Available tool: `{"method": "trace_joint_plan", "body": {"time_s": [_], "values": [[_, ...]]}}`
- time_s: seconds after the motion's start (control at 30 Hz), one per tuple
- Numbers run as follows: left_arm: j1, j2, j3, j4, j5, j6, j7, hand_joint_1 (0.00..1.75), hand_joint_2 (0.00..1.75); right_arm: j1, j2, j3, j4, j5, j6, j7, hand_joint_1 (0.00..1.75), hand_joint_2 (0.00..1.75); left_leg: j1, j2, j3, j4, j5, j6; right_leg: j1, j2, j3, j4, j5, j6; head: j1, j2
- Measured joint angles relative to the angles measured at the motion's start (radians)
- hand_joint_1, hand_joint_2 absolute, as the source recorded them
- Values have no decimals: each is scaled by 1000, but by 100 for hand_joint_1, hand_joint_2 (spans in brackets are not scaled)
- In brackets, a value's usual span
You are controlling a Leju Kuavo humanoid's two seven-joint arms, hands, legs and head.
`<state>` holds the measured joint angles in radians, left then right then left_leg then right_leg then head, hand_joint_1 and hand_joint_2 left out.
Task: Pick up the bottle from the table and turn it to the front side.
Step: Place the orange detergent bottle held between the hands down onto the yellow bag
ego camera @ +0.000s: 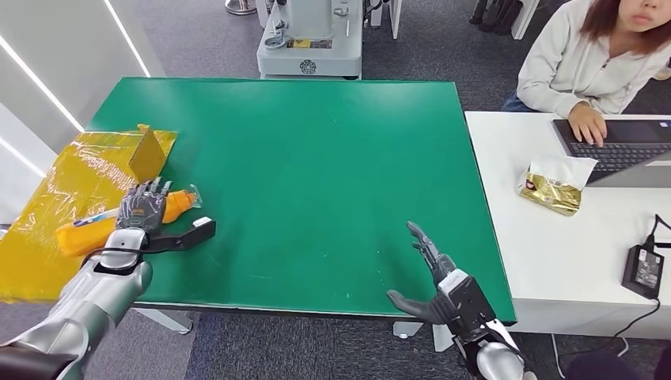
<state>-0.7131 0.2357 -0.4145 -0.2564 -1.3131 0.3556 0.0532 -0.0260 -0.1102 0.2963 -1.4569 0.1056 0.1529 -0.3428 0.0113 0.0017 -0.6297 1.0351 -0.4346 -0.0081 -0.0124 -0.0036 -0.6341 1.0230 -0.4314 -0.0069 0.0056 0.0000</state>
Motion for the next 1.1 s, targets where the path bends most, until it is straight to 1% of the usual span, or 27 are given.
{"method": "trace_joint_plan", "body": {"time_s": [0.1,0.2,0.23,0.33,0.37,0.43,0.5,0.57,0.63,0.7,0.77,0.83,0.87,0.9,1.0,1.1], "values": [[0,-11,0,0,-10,13,-9,0,175,2,0,1,-3,0,-2,1,0,175,0,0,0,0,0,0,0,0,0,0,0,0,0,0],[0,-12,0,0,-10,14,-10,0,175,2,0,1,-4,0,-2,1,0,175,0,0,0,0,0,0,0,0,0,0,0,0,0,0],[0,-23,2,0,4,15,-25,0,175,4,-1,1,-4,-3,-3,1,0,175,0,0,0,0,0,0,0,0,0,0,0,0,0,0],[0,-86,25,0,61,35,-97,0,175,18,-5,1,-10,-23,-13,-2,0,175,0,0,0,0,0,0,0,0,0,0,0,0,0,0],[1,-100,32,0,66,42,-108,0,175,23,-6,1,-13,-26,-15,-3,0,175,0,0,0,0,0,0,0,0,0,0,0,0,0,0],[2,-116,40,0,74,48,-115,0,175,29,-7,1,-17,-26,-17,-3,0,175,0,0,0,0,0,0,0,0,0,0,0,0,0,0],[2,-132,53,0,99,63,-143,0,175,36,-8,1,-23,-26,-19,-3,0,175,0,0,0,0,0,0,0,0,0,0,0,0,0,0],[4,-152,79,-2,145,97,-200,0,175,45,-8,1,-30,-26,-21,-2,0,175,0,0,0,0,0,0,0,0,0,0,0,0,0,0],[5,-178,115,-6,200,141,-276,0,175,54,-8,0,-36,-25,-22,-1,0,175,0,0,0,0,0,0,0,0,0,0,0,0,0,0],[7,-212,157,-19,265,189,-382,0,175,59,-8,0,-39,-25,-23,-3,0,175,0,-1,0,0,0,0,0,-1,0,0,0,0,0,0],[12,-257,198,-49,346,227,-523,0,175,59,-4,0,-37,-28,-26,-12,0,175,0,-1,0,1,0,0,0,-1,0,0,0,0,0,0],[28,-309,227,-110,429,237,-644,0,175,54,5,0,-34,-37,-35,-27,0,175,-1,-1,0,1,0,0,-1,-1,1,0,0,0,0,0],[43,-336,232,-157,470,229,-680,0,175,50,12,-1,-32,-43,-40,-35,0,175,-1,-1,0,1,-1,1,-1,-1,1,0,0,1,0,0],[65,-361,229,-217,512,216,-693,0,175,46,20,-1,-31,-48,-46,-40,0,175,-1,0,0,1,-1,1,-1,-1,1,-1,0,1,0,0],[142,-414,179,-433,652,164,-673,0,175,37,49,-5,-33,-55,-61,-46,0,175,-1,0,0,1,-2,3,-1,0,1,-1,0,1,0,0],[203,-432,99,-616,789,108,-651,0,175,35,73,-6,-40,-50,-80,-46,0,175,-1,0,0,1,-2,3,-1,-1,1,-1,-1,2,0,0]]}}
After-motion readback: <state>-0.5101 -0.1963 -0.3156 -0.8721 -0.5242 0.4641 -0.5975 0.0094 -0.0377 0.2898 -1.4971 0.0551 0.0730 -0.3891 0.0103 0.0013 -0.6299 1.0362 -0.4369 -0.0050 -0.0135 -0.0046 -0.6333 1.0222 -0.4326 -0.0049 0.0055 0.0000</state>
